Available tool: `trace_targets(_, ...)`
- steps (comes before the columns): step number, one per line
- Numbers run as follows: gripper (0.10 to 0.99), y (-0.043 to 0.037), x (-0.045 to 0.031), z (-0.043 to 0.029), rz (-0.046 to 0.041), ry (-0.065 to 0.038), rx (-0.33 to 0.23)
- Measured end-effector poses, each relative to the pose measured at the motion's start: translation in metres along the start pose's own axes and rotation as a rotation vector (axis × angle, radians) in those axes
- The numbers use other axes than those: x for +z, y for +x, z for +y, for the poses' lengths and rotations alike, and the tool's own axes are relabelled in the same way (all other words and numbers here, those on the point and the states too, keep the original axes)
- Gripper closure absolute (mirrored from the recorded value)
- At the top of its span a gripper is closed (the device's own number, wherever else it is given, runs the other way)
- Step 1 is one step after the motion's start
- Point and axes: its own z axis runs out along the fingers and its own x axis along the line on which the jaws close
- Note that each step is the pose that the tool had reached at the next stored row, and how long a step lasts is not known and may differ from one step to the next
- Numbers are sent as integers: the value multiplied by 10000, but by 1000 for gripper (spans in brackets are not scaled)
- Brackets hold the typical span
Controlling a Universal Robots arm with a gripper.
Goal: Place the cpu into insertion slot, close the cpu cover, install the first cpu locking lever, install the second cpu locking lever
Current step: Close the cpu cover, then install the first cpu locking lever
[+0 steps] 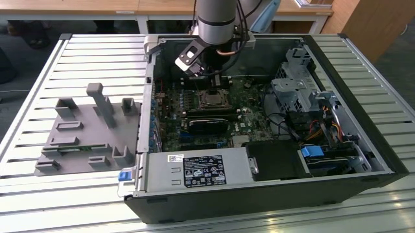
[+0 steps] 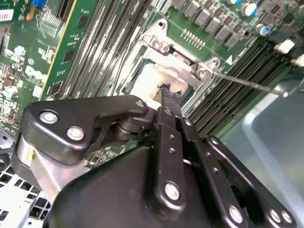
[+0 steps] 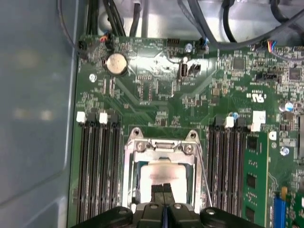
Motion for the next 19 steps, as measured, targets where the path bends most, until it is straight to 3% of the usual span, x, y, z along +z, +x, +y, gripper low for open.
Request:
trace_targets(4,980,-1,2,37,2,1,0)
trace_targets(12,980,-1,1,45,2,2,0)
trace_targets(19,980,-1,-44,47,1,2,0)
